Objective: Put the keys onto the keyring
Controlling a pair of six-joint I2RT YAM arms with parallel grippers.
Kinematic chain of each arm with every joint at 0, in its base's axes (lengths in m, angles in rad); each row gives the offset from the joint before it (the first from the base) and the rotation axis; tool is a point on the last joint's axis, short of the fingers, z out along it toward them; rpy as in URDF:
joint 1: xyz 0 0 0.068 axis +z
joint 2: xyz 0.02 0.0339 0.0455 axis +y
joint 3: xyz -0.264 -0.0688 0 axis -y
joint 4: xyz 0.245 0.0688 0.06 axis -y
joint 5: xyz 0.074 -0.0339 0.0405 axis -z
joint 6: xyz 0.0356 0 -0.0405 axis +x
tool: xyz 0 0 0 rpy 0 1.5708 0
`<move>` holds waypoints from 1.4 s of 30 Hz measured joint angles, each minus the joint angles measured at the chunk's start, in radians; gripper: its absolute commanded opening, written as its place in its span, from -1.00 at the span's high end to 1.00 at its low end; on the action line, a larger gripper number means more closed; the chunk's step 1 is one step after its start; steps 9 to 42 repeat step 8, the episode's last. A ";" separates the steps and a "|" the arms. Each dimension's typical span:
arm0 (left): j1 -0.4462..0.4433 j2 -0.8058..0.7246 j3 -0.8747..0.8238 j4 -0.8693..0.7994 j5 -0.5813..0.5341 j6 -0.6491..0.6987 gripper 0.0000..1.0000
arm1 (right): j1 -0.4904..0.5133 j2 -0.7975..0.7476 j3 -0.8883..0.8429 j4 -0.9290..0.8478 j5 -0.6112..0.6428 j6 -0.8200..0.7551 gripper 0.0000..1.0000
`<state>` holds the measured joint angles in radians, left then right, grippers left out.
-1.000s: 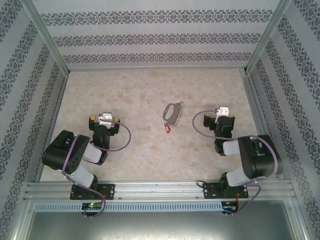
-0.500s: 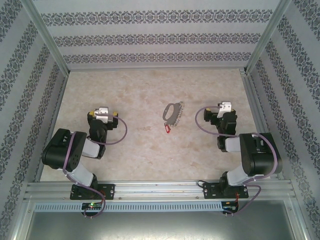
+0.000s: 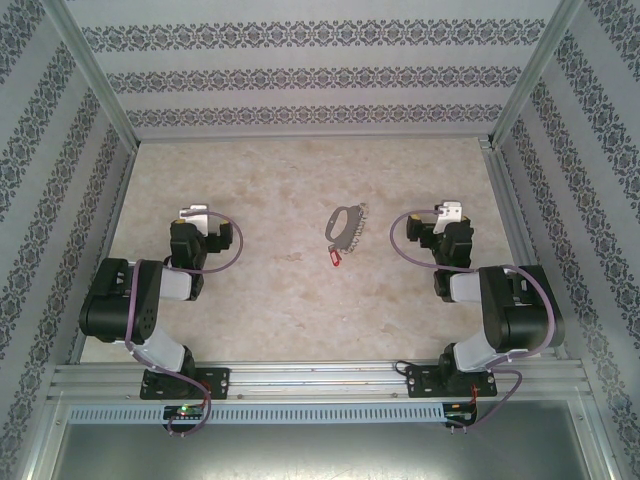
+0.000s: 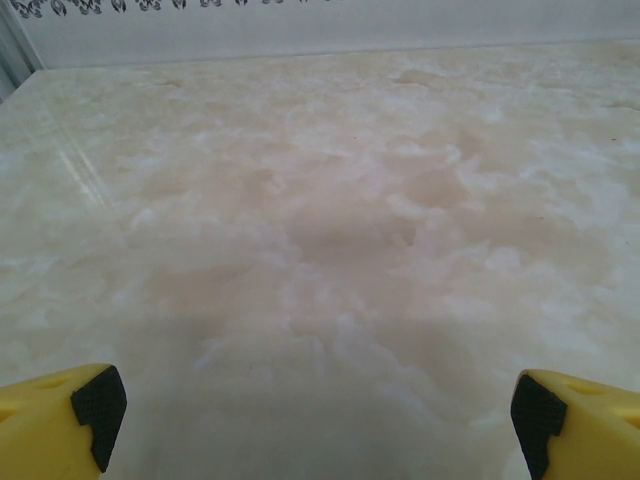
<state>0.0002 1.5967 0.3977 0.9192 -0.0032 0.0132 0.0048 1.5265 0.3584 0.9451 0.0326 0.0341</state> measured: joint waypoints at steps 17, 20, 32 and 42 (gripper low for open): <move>0.000 0.000 0.000 -0.001 0.004 0.000 -1.00 | 0.000 0.000 0.000 -0.014 0.000 0.000 -0.95; 0.000 0.000 0.000 -0.001 0.004 0.000 -1.00 | 0.000 0.000 0.000 -0.014 0.000 0.000 -0.95; 0.000 0.000 0.000 -0.001 0.004 0.000 -1.00 | 0.000 0.000 0.000 -0.014 0.000 0.000 -0.95; 0.000 0.000 0.000 -0.001 0.004 0.000 -1.00 | 0.000 0.000 0.000 -0.014 0.000 0.000 -0.95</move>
